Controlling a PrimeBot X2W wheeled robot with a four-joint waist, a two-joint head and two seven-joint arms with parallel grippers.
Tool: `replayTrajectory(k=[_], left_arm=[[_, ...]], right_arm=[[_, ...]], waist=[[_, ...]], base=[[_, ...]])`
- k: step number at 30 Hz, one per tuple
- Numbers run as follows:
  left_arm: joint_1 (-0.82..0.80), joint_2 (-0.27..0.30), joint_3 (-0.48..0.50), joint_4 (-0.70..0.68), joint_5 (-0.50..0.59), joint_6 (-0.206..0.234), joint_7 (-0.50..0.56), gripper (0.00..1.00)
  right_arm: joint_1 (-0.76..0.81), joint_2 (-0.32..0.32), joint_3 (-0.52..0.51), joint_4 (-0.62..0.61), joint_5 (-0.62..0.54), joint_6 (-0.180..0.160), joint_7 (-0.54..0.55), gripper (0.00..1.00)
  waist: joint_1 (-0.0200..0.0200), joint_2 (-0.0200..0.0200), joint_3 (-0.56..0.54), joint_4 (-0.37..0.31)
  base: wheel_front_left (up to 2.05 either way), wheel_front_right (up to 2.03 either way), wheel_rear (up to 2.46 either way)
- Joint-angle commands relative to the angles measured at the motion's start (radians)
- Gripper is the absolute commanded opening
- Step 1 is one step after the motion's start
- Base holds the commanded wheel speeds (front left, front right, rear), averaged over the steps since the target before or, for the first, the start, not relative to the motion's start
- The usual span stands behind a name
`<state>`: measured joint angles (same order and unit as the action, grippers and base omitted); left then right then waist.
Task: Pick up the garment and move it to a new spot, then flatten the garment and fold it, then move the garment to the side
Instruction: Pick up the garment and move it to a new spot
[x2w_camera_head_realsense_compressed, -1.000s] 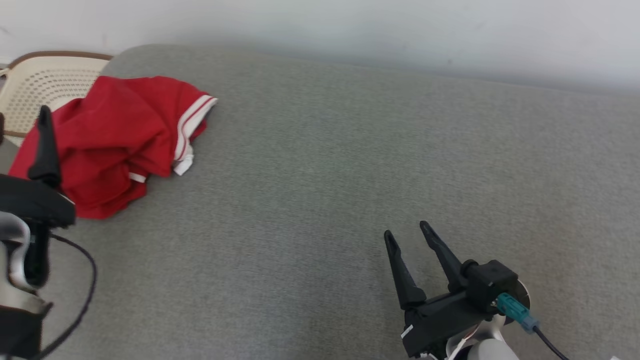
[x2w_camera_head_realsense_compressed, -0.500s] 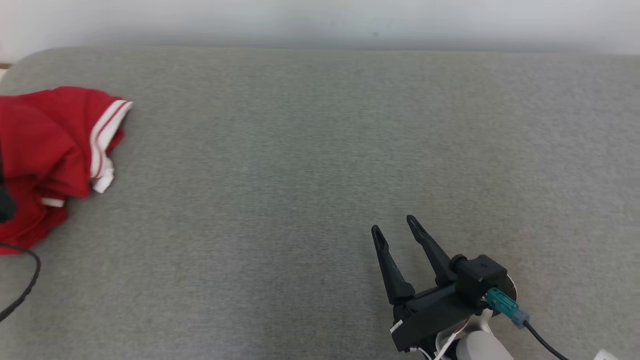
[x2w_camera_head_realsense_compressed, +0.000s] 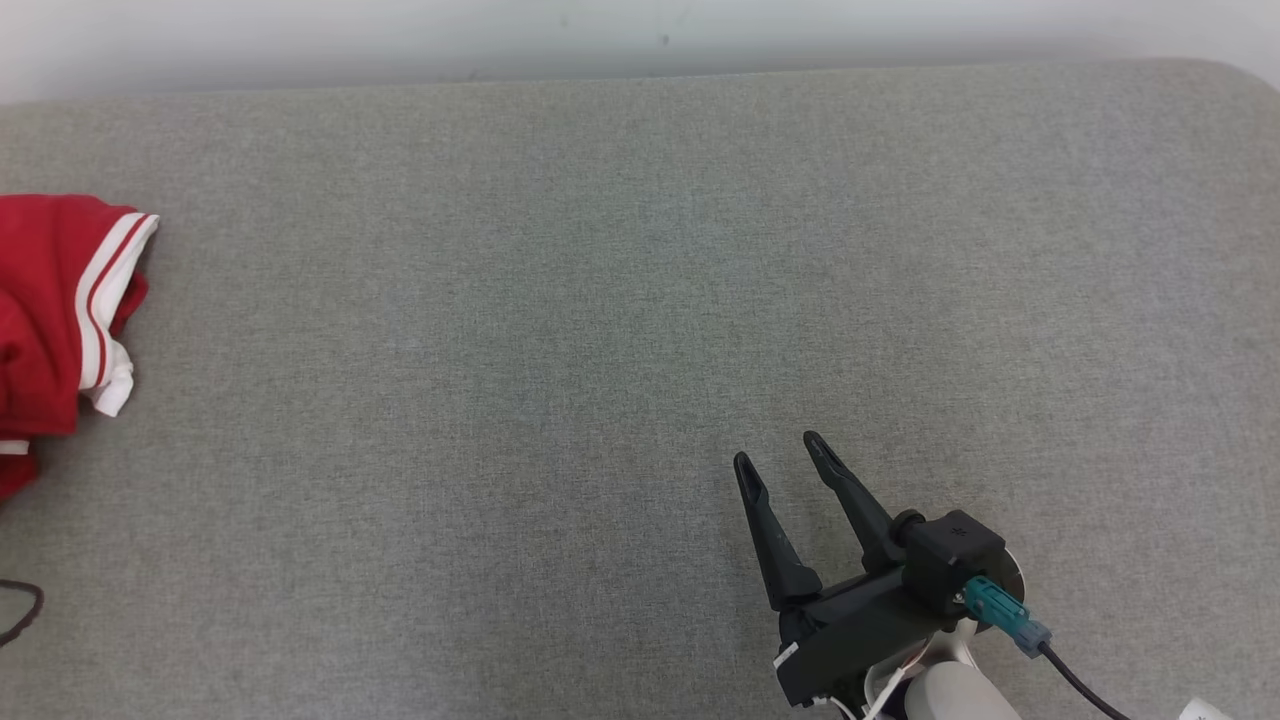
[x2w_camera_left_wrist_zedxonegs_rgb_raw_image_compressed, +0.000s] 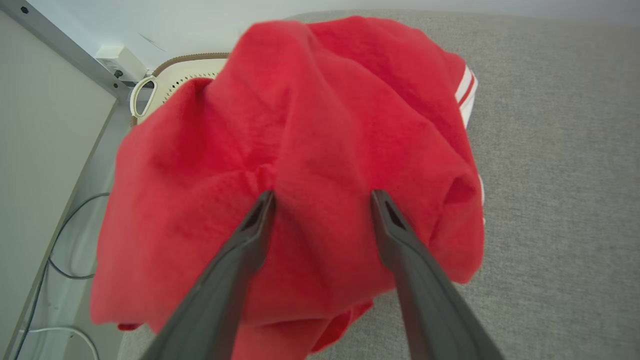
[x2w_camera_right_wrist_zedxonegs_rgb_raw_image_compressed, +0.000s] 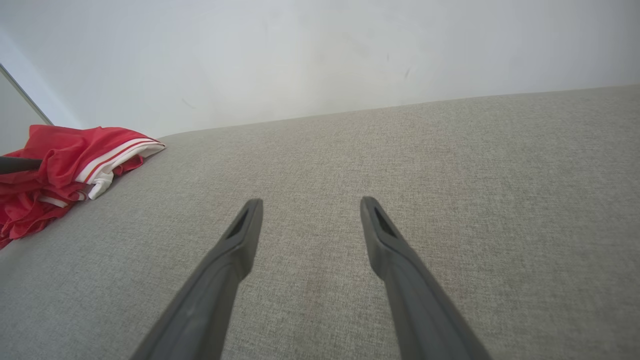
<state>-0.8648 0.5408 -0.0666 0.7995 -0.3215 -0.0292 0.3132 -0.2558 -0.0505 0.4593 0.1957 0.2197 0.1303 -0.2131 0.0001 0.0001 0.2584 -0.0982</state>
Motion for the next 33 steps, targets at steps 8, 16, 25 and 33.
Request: replayTrajectory(k=[8,16,25,33], left_arm=[[-0.036,0.002,-0.034,-0.011,0.037,-0.020,-0.169,0.00],[-0.097,-0.021,-0.068,-0.087,0.053,-0.034,-0.289,0.00],[-0.183,-0.081,-0.128,-0.305,0.034,-0.065,-0.305,0.00],[-0.199,-0.149,-0.173,-0.556,-0.005,-0.066,-0.223,0.00]], right_arm=[[0.019,0.000,-0.009,0.004,-0.008,0.001,0.003,1.00],[0.034,0.000,-0.027,0.001,-0.015,0.001,0.016,1.00],[0.064,0.000,-0.051,-0.011,-0.010,0.001,0.024,1.00],[0.062,-0.001,-0.078,-0.023,-0.004,0.001,0.018,1.00]], waist=[[-0.0001,-0.0001,-0.028,0.025],[-0.0001,-0.0001,-0.078,0.065],[-0.0001,-0.0001,-0.125,0.076],[-0.0001,-0.0001,-0.112,0.018]], base=[[0.00,0.00,0.00],[0.00,0.00,0.00],[0.00,0.00,0.00],[0.00,0.00,0.00]])
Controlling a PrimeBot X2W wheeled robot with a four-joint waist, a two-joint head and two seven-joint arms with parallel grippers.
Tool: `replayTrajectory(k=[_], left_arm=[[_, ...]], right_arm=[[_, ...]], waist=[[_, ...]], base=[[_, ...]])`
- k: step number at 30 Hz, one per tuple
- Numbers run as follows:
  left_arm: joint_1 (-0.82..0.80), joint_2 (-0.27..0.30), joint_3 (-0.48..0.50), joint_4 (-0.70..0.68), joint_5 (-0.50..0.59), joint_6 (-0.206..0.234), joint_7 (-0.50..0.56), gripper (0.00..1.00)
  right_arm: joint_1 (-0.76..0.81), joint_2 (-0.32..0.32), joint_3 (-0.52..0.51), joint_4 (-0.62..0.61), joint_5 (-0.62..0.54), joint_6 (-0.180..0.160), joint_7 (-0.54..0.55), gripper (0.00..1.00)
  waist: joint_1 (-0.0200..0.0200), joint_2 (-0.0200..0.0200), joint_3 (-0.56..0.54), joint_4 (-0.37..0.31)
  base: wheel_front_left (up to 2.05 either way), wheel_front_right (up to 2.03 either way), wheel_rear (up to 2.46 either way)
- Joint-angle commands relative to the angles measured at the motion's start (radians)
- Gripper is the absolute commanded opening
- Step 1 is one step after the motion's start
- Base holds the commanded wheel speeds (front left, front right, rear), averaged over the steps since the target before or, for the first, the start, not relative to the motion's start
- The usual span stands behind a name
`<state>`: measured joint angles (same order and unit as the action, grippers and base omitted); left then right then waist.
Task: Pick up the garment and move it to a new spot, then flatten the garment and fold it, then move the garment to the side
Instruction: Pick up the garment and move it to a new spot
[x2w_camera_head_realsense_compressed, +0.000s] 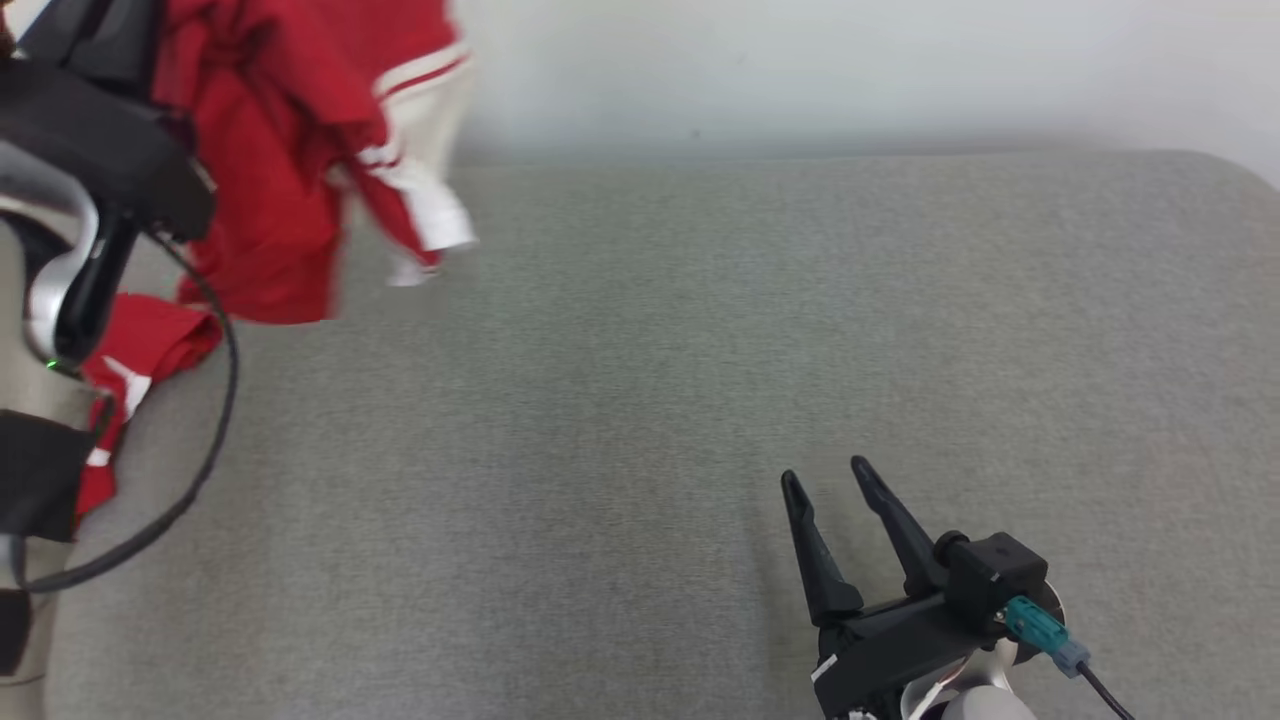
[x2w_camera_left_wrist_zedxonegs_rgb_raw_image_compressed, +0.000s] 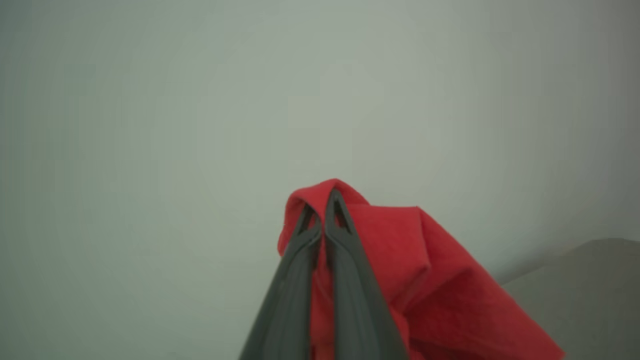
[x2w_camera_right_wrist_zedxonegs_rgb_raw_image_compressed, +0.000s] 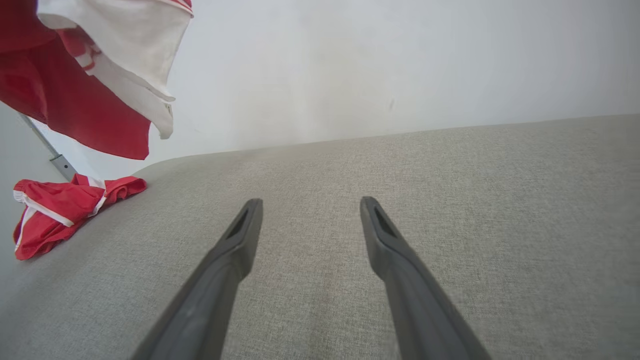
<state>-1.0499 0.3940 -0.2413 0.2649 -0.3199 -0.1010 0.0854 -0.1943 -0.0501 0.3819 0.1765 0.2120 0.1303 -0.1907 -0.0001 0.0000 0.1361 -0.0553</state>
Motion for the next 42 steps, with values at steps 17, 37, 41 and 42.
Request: replayTrajectory(k=[17,37,41,42], left_arm=[[0.165,-0.204,-0.147,-0.233,-0.068,0.052,0.028,0.00],[0.516,-0.315,-0.337,0.046,-0.101,0.052,-0.146,0.80],[0.536,-0.327,-0.340,0.038,-0.133,0.059,-0.187,1.00],[0.538,-0.328,-0.338,0.030,-0.134,0.064,-0.196,1.00]], right_arm=[[0.002,0.000,-0.046,0.012,0.012,0.001,-0.027,1.00],[0.024,0.000,-0.048,-0.012,-0.012,0.001,0.004,1.00],[0.024,-0.001,-0.048,-0.016,-0.009,0.001,0.010,1.00],[0.025,-0.001,-0.048,-0.016,-0.008,0.001,0.011,1.00]], waist=[[0.0001,0.0000,0.054,-0.183],[0.0001,0.0000,0.025,-0.140],[0.0001,0.0000,0.012,-0.119],[0.0001,0.0000,0.008,-0.114]], base=[[0.00,0.00,0.00],[0.00,0.00,0.00],[0.00,0.00,0.00],[0.00,0.00,0.00]])
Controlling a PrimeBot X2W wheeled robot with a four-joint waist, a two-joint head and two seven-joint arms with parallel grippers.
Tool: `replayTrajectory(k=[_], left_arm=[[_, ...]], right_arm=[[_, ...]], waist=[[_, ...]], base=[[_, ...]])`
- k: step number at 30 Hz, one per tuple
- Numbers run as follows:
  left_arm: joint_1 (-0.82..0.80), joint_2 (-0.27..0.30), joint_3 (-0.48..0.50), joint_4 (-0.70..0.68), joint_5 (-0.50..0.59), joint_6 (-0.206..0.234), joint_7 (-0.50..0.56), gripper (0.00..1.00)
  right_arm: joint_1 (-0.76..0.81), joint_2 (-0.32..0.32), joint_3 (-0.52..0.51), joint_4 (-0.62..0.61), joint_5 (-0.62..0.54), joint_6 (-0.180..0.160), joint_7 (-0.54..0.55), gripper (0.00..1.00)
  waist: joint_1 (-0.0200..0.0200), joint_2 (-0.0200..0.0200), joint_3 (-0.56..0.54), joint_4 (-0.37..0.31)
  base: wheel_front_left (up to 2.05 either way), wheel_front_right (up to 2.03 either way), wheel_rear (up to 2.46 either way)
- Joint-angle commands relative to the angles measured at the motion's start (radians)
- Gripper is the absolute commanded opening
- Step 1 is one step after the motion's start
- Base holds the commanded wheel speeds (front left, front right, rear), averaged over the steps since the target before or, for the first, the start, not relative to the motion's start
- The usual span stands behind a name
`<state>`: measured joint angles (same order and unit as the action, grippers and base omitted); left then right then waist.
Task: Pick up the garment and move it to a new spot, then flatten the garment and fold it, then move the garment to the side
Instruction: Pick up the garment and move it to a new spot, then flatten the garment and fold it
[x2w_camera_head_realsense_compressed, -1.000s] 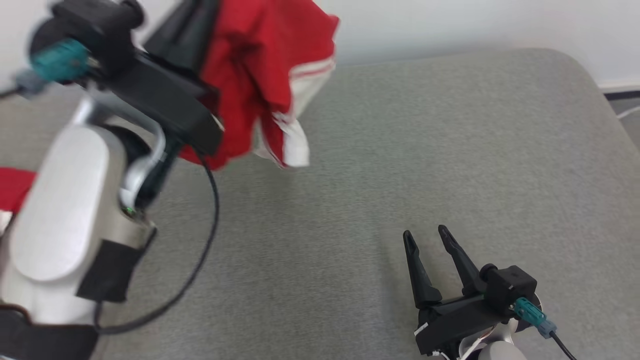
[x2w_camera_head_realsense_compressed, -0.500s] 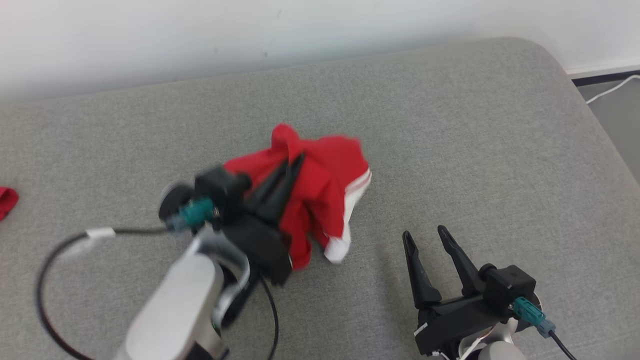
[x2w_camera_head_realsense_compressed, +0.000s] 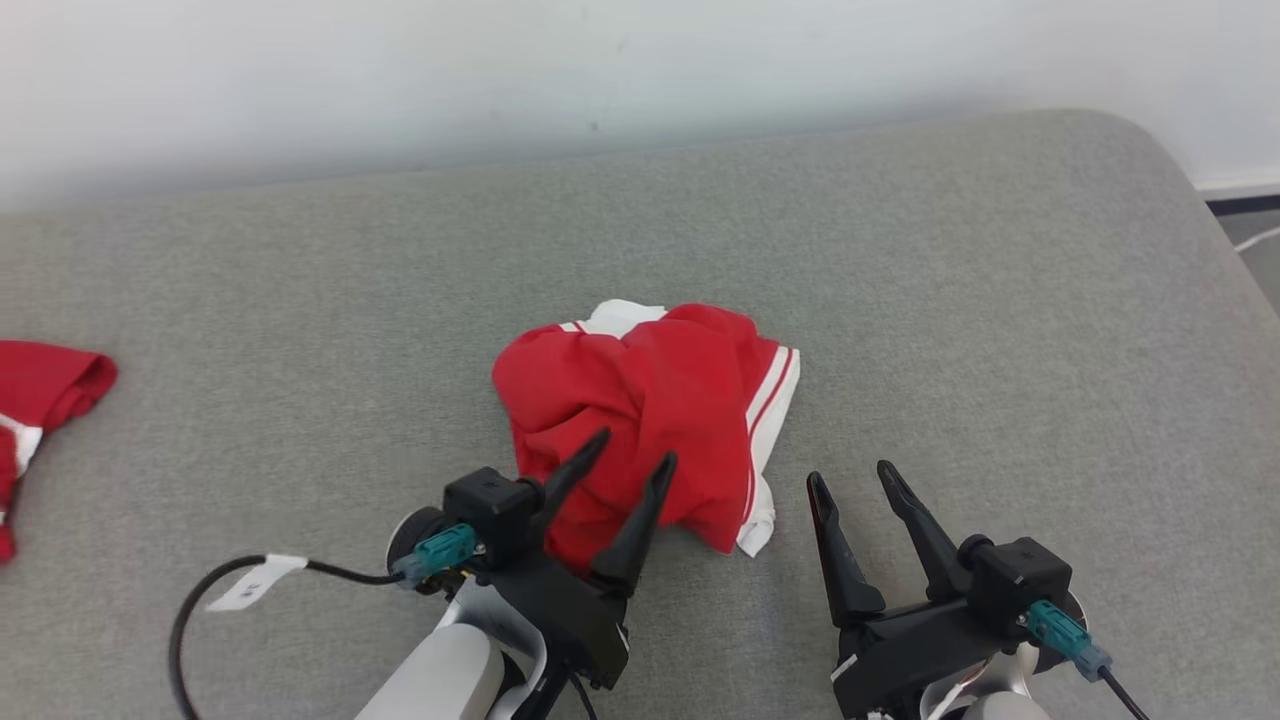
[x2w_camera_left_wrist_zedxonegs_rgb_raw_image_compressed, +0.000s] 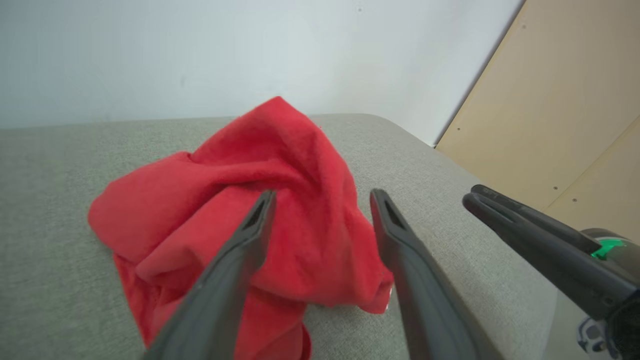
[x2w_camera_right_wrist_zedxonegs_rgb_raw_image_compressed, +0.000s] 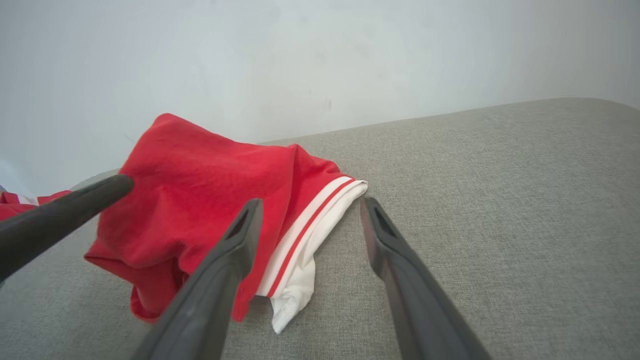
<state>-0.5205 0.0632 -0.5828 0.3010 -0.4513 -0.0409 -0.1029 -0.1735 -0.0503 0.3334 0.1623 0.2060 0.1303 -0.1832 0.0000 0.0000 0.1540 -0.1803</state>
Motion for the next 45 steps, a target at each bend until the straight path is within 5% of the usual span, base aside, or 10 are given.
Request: replayTrajectory(k=[1,13,31,32,34,45], left_arm=[[0.010,0.003,0.007,-0.015,-0.002,0.010,-0.016,1.00],[0.156,0.099,0.090,-0.084,-0.016,0.120,-0.033,1.00],[0.143,0.093,0.047,0.106,-0.009,0.108,-0.038,1.00],[0.140,0.090,0.047,0.118,-0.012,0.106,-0.038,0.95],[0.127,0.090,0.048,0.143,-0.011,0.109,-0.043,0.00],[0.094,0.087,0.092,0.163,-0.042,0.112,-0.110,0.00]], right_arm=[[0.005,0.000,-0.001,-0.003,-0.001,0.001,0.003,1.00],[0.018,0.000,-0.004,-0.014,0.005,0.001,0.003,1.00],[0.006,0.000,0.010,0.001,0.011,0.001,-0.002,1.00],[0.007,0.000,0.010,0.001,0.011,0.001,-0.002,1.00],[0.010,0.000,0.009,0.001,0.009,0.001,-0.002,1.00],[0.037,0.000,-0.014,0.000,0.001,0.001,0.001,1.00]], waist=[[0.0000,0.0000,-0.012,0.014],[0.0000,0.0000,-0.016,0.008],[0.0000,0.0000,-0.003,-0.060],[0.0000,0.0000,-0.002,-0.063],[0.0000,0.0000,-0.002,-0.068],[0.0000,0.0000,-0.022,-0.024]], base=[[0.00,0.00,0.00],[0.00,0.00,0.00],[0.00,0.00,0.00],[0.00,0.00,0.00],[0.00,0.00,0.00],[0.00,0.00,0.00]])
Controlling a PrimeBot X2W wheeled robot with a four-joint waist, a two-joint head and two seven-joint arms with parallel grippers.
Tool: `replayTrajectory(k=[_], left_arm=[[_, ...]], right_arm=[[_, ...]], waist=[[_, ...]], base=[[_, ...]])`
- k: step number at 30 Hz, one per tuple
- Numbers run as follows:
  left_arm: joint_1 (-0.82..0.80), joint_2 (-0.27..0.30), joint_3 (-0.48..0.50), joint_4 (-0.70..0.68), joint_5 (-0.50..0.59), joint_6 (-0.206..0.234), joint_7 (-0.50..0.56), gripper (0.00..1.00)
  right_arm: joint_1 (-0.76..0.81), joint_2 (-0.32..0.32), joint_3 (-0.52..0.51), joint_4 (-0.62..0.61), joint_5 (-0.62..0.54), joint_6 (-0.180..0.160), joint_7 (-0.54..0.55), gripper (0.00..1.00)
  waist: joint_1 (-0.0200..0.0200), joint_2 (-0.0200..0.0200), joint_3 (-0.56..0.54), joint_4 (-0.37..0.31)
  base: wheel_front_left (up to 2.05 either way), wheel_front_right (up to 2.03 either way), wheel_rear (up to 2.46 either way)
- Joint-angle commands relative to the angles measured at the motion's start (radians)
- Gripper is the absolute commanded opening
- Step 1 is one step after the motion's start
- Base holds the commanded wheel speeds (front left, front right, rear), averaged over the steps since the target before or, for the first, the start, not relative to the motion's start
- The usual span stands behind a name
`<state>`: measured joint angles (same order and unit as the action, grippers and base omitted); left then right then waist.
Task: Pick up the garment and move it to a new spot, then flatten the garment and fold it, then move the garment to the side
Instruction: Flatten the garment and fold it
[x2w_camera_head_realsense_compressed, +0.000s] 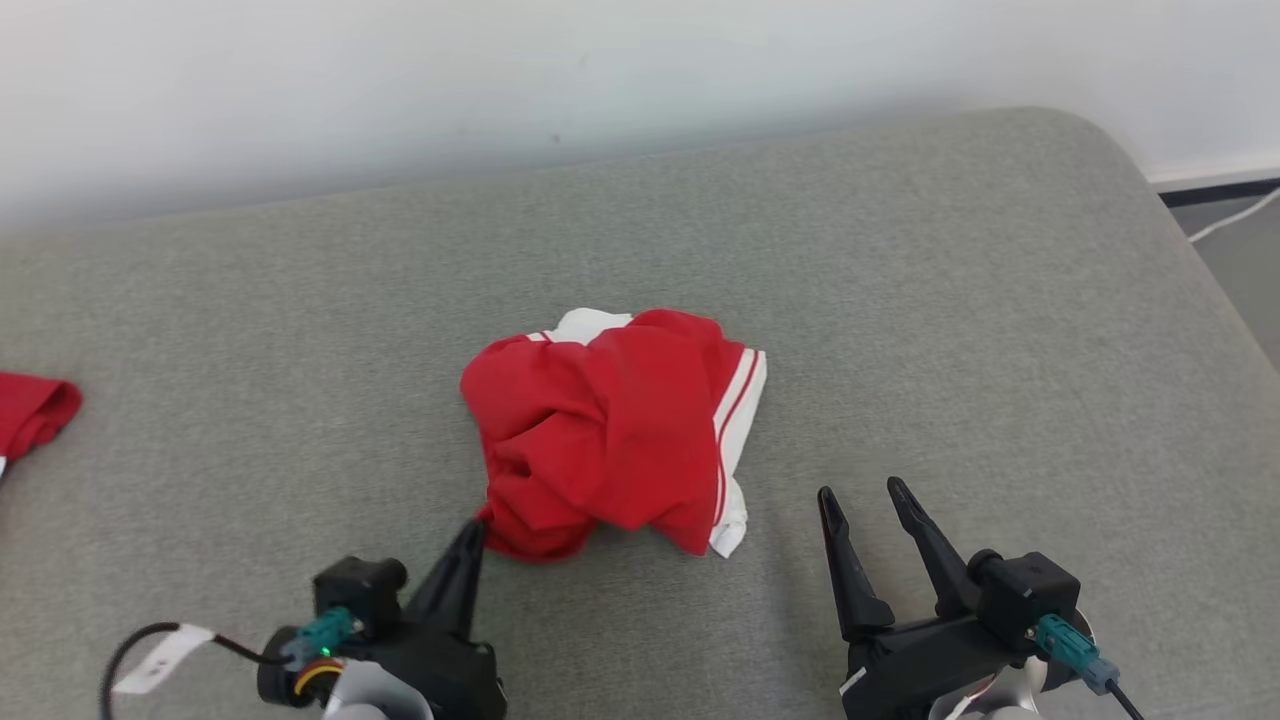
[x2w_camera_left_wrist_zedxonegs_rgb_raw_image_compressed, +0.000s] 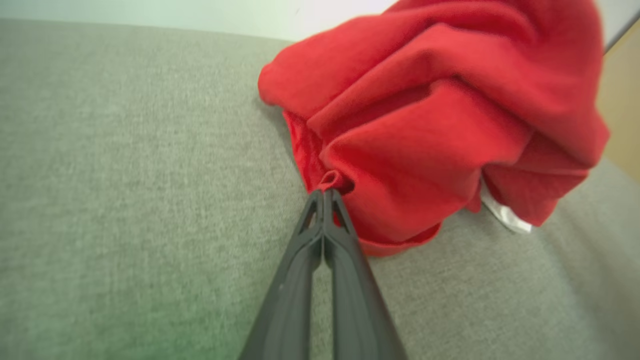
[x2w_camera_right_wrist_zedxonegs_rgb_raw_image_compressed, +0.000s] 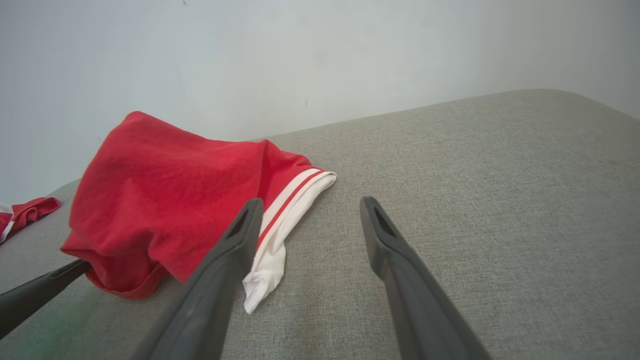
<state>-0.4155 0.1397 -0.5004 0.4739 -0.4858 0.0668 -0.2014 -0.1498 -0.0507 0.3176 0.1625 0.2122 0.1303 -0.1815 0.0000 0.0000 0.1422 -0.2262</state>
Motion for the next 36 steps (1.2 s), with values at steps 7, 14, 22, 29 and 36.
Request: replayTrajectory(k=[7,14,22,29,36], left_arm=[[0.039,0.055,0.098,-0.194,-0.063,0.032,-0.031,0.00],[0.133,0.118,0.138,-0.399,-0.078,0.078,0.011,0.00],[0.276,0.168,0.173,-0.510,-0.088,0.145,0.040,0.00],[0.348,0.165,0.167,-0.445,-0.097,0.149,0.019,0.00],[0.349,0.126,0.159,-0.335,-0.120,0.122,-0.019,0.00]], right_arm=[[0.023,0.000,-0.008,-0.009,-0.008,0.001,0.004,1.00],[0.036,0.000,-0.014,-0.012,-0.005,0.001,0.010,1.00],[0.037,0.000,-0.017,-0.012,-0.004,0.001,0.010,1.00],[0.038,0.000,-0.020,-0.007,-0.008,0.001,0.017,1.00],[0.036,0.000,-0.031,-0.013,-0.020,0.001,0.026,1.00]], waist=[[0.0000,0.0000,-0.039,0.094],[0.0000,0.0000,-0.052,0.154],[0.0000,0.0000,-0.047,0.173],[0.0000,0.0000,-0.043,0.175],[0.0000,0.0000,-0.046,0.183]], base=[[0.00,0.00,0.00],[0.00,0.00,0.00],[0.00,0.00,0.00],[0.00,0.00,0.00],[0.00,0.00,0.00]])
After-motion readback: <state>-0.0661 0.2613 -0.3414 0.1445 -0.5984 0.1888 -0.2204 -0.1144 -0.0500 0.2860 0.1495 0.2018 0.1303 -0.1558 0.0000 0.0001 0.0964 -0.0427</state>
